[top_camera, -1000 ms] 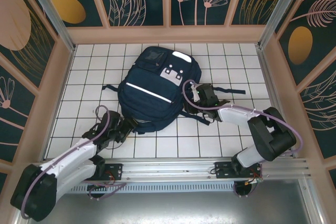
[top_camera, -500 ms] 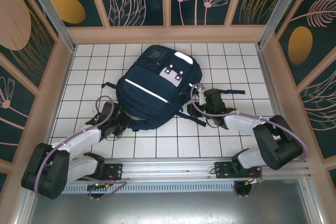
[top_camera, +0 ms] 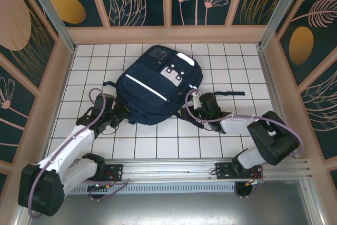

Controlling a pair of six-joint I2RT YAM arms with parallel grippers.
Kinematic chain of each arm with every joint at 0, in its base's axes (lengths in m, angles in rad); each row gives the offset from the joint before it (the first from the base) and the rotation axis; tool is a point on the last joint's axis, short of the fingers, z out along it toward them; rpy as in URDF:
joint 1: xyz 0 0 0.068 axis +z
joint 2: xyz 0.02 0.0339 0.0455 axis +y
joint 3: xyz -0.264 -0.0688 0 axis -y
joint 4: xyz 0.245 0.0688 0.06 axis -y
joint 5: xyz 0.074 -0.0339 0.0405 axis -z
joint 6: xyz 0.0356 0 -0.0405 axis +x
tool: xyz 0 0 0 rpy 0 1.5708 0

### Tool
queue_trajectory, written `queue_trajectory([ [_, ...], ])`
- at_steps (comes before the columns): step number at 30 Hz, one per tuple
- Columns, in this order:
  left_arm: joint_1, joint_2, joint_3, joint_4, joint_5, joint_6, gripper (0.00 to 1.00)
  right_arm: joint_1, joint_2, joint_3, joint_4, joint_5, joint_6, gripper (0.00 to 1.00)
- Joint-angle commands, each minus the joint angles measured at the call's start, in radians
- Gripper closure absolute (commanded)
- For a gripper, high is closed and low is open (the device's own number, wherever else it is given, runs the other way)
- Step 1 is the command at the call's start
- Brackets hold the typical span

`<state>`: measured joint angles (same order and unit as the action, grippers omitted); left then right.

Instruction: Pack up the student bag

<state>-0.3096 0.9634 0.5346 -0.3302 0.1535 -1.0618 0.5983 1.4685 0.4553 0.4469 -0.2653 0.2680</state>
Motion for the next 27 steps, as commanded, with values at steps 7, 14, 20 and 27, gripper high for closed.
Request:
queue_trajectory([
  [7, 0.01, -0.038, 0.079, -0.004, 0.007, 0.021, 1.0, 0.012, 0.165, 0.044, 0.129, -0.068, -0.029, 0.53],
  [14, 0.01, -0.026, 0.079, 0.009, 0.014, 0.024, 1.0, 0.028, 0.215, 0.035, 0.196, -0.126, -0.012, 0.54],
  [20, 0.01, -0.023, 0.074, 0.014, 0.014, 0.028, 1.0, 0.024, 0.232, 0.08, 0.143, -0.108, -0.025, 0.75],
  [27, 0.01, -0.031, 0.067, 0.012, -0.005, 0.031, 1.0, 0.006, 0.12, 0.031, 0.071, -0.027, -0.027, 1.0],
])
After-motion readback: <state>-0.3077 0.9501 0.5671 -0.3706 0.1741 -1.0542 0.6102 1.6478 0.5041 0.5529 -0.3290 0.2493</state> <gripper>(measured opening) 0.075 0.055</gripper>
